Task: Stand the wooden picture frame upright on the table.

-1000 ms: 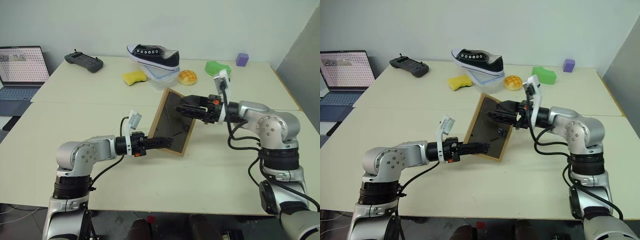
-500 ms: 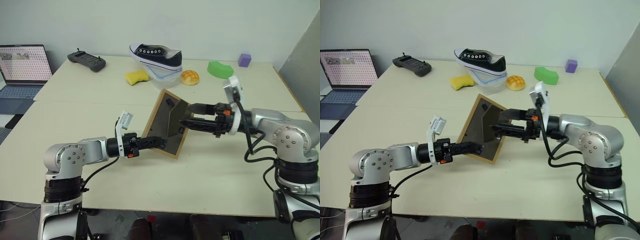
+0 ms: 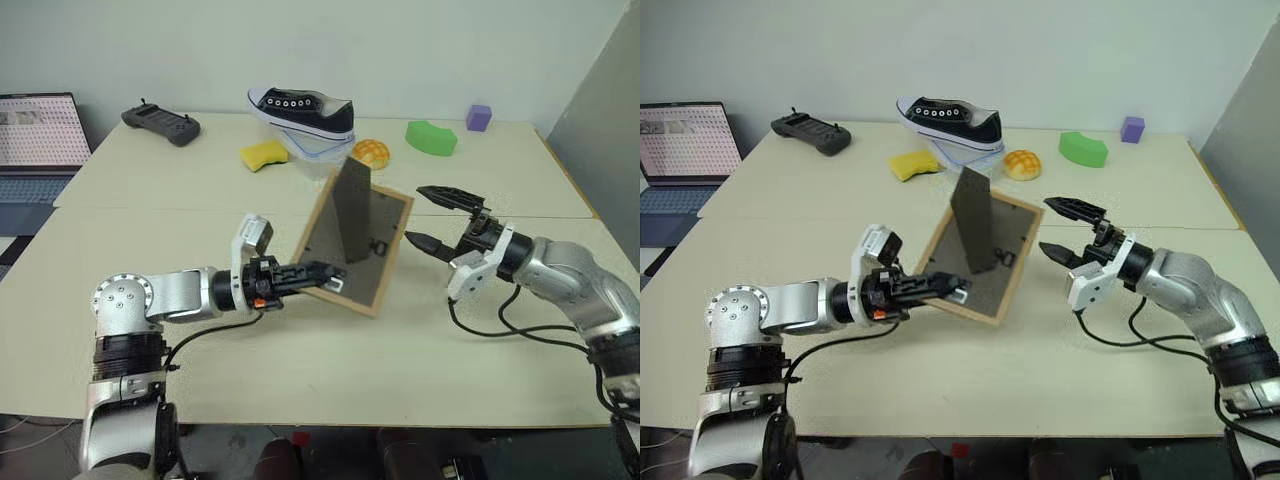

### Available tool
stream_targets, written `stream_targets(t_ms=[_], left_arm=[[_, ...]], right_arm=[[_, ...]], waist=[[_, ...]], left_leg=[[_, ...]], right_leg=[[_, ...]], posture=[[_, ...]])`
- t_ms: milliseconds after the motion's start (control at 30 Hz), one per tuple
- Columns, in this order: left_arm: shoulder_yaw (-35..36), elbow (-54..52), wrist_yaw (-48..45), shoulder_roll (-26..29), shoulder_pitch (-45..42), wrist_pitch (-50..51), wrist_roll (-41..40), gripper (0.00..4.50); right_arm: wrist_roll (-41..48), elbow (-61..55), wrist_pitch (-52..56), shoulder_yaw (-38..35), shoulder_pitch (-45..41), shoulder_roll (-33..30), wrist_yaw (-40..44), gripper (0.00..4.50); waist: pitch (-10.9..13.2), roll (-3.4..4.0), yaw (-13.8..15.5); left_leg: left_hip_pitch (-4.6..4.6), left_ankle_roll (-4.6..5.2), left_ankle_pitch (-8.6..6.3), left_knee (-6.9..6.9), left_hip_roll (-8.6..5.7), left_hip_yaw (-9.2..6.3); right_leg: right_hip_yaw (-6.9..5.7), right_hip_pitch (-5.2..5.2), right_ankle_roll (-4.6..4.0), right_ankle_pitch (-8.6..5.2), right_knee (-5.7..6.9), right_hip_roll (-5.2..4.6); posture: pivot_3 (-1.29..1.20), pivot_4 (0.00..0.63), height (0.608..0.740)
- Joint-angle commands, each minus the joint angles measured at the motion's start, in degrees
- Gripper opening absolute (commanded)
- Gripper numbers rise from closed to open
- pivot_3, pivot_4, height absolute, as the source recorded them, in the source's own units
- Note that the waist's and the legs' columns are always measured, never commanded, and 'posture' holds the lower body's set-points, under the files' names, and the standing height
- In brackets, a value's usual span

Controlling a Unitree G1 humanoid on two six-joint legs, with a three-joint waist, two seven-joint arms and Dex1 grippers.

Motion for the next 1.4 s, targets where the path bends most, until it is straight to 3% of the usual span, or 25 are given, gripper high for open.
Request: stream_targets(t_ms=[33,133,200,600,700,767,1000,1133,1200,1400], left_arm=[[-2.1,-2.8,1.1,1.4,-0.2,-4.2,-5.7,1.28],[-3.3,-3.7,1.0,1.7,0.3,-5.3,-5.7,1.28],[-3.8,-4.2,0.8,1.9,0.7,-5.9,-5.7,1.28],[-5.1,-7.0,0.6,2.6,2.9,-8.2,-5.7,1.28],[-5.2,-7.8,0.4,3.0,3.2,-8.9,-5.7,1.28],[-5.1,-8.7,0.4,3.2,3.5,-9.6,-5.7,1.98],[1.8,-5.7,3.3,6.4,4.9,-13.9,-5.7,3.22],[6.0,-9.8,5.9,8.6,7.7,-17.4,-5.7,4.02],[7.1,-14.2,6.7,10.7,9.5,-19.5,-2.1,4.44],[2.5,-33.7,1.6,14.9,14.7,-28.3,27.4,4.50]], right_arm=[[-6.5,1.7,-4.9,0.7,-4.5,2.2,-8.0,4.45],[-7.5,2.5,-7.3,1.4,-6.3,3.8,-10.7,4.45],[-7.1,2.7,-9.2,2.2,-7.0,4.1,-10.8,4.17],[-5.6,5.1,-11.7,1.9,-6.9,3.4,-10.7,1.53],[-4.6,5.6,-12.1,1.9,-7.0,3.5,-10.4,1.52],[-4.0,5.9,-12.3,2.0,-7.2,3.6,-10.1,1.51],[11.4,12.0,-11.2,6.1,-7.0,2.8,0.2,1.34],[28.6,12.5,-1.3,8.6,-5.3,5.8,13.4,1.33],[40.2,9.3,11.4,8.0,-3.9,9.1,21.5,1.33],[66.2,3.6,54.4,2.9,-2.0,20.5,31.4,1.32]], waist=[[0.0,0.00,0.1],[0.0,0.00,0.2],[0.0,0.00,0.5],[0.0,0.00,0.5],[0.0,0.00,0.5],[0.0,0.00,0.4],[0.0,-0.01,0.3],[0.0,0.00,0.1],[0.0,-0.01,0.0],[0.0,0.00,0.2]], left_leg=[[0.00,-0.02,0.01,0.02,-0.03,0.00],[0.01,-0.05,0.03,0.06,-0.07,0.00],[0.00,-0.05,0.03,0.06,-0.10,0.00],[0.00,-0.05,0.03,0.07,-0.10,0.00],[0.01,-0.05,0.03,0.07,-0.10,0.00],[0.01,-0.05,0.03,0.07,-0.10,0.00],[0.01,-0.04,0.03,0.07,-0.09,0.00],[0.01,-0.02,0.02,0.06,-0.05,-0.02],[0.01,-0.03,0.02,0.06,-0.01,-0.06],[0.01,-0.07,0.04,0.05,0.02,-0.16]], right_leg=[[-0.02,0.00,0.00,0.00,0.03,0.00],[-0.03,0.02,0.00,0.00,0.05,-0.01],[-0.03,0.03,-0.01,0.00,0.04,-0.03],[-0.04,0.05,-0.01,0.00,0.03,-0.04],[-0.04,0.05,-0.01,0.00,0.03,-0.04],[-0.04,0.05,-0.01,0.00,0.03,-0.04],[-0.04,0.06,-0.01,0.00,0.04,-0.04],[-0.05,0.07,-0.01,0.00,0.04,-0.05],[-0.08,0.07,-0.02,0.00,0.04,-0.07],[-0.13,0.08,-0.06,0.00,0.10,-0.10]], posture=[[0.00,0.150,0.740],[0.00,0.150,0.740],[0.00,0.150,0.740],[0.00,0.150,0.740],[0.00,0.150,0.740],[0.00,0.150,0.740],[0.00,0.150,0.740],[0.00,0.150,0.740],[0.00,0.150,0.740],[0.00,0.150,0.740]])
